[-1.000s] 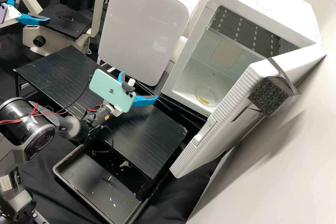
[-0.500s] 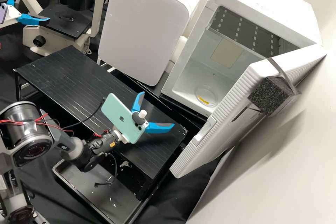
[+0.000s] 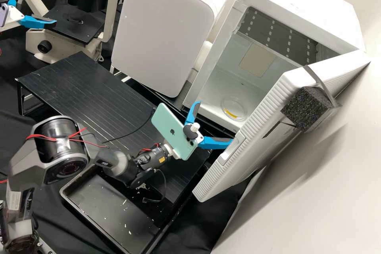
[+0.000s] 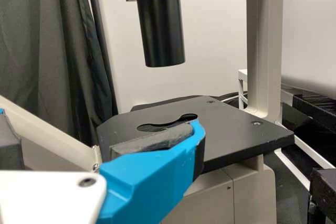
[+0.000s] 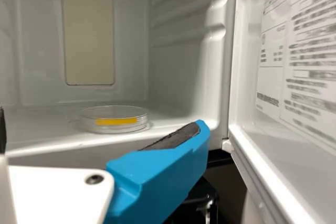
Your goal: Take the petri dish out of the incubator
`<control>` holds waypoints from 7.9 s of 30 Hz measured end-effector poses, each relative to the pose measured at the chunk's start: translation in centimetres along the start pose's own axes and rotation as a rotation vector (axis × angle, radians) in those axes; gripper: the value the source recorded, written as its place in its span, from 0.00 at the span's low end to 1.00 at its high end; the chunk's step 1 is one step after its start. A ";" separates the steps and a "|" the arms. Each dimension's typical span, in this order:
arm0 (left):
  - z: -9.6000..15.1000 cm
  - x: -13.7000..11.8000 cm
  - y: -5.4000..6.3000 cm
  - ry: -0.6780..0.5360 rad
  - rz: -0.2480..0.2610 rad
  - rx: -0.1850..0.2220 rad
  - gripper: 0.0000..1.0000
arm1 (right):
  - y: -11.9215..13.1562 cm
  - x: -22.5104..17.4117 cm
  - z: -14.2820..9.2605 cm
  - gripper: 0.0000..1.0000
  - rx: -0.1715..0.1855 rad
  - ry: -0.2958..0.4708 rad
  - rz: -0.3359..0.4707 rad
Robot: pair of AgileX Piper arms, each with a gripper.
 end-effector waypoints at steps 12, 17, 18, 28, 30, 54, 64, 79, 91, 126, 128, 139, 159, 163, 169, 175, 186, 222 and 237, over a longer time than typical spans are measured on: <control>0.0 0.0 0.0 0.000 0.000 0.000 1.00 | -1.2 5.9 1.9 1.00 0.013 -0.042 -0.059; 0.0 0.0 0.0 0.000 0.000 0.000 1.00 | -1.3 7.5 2.1 1.00 -0.006 -0.015 -0.072; 0.0 0.0 0.0 0.000 0.000 0.000 1.00 | -1.4 7.7 2.2 1.00 -0.011 -0.013 -0.078; 0.0 0.0 0.0 0.000 0.000 0.000 1.00 | -0.7 9.6 2.8 1.00 -0.007 -0.006 -0.100; 0.0 0.0 0.0 0.000 0.000 0.000 1.00 | -0.6 9.9 2.8 1.00 -0.010 -0.005 -0.111; 0.0 0.0 0.0 0.000 0.000 0.000 1.00 | -0.3 11.2 2.8 0.00 -0.076 0.001 -0.221; 0.0 0.0 0.0 0.000 0.000 0.000 1.00 | 0.1 11.6 2.9 0.00 -0.083 0.002 -0.236; 0.0 0.0 0.0 0.000 0.000 0.000 1.00 | 0.2 11.8 2.9 0.00 -0.075 -0.004 -0.245; 0.0 0.0 0.0 0.000 0.000 0.000 1.00 | 0.0 11.9 3.1 0.00 -0.064 -0.006 -0.250; 0.0 0.0 0.0 0.000 0.000 0.000 1.00 | 1.5 2.3 1.9 0.00 0.086 0.090 -0.204; 0.0 0.0 0.0 0.000 0.000 0.000 1.00 | 1.6 0.9 1.9 0.00 0.103 0.102 -0.194; 0.0 0.0 0.0 0.000 0.000 0.000 1.00 | 1.1 -6.7 -0.2 0.00 0.157 0.081 -0.202; 0.0 0.0 0.0 0.000 0.000 0.000 1.00 | 0.2 -10.5 -1.8 0.00 0.032 0.096 -0.251; 0.0 0.0 0.0 0.000 0.000 0.000 1.00 | 0.7 -9.7 -1.2 0.00 0.028 0.082 -0.214; 0.0 0.0 0.0 0.000 0.000 0.000 1.00 | 1.0 -7.9 0.2 0.00 0.024 0.054 -0.177; 0.0 0.0 0.0 0.000 0.000 0.000 1.00 | 0.5 -5.8 2.0 0.00 0.026 0.040 -0.187; 0.0 0.0 0.0 0.000 0.000 0.000 1.00 | -0.9 -2.7 4.3 0.00 0.049 0.021 -0.178; 0.0 0.0 0.0 0.000 0.000 0.000 1.00 | -1.9 -1.5 4.1 0.00 0.063 0.036 -0.179; 0.0 0.0 0.0 0.000 0.000 0.000 1.00 | -1.2 -2.6 3.4 0.00 0.050 0.044 -0.183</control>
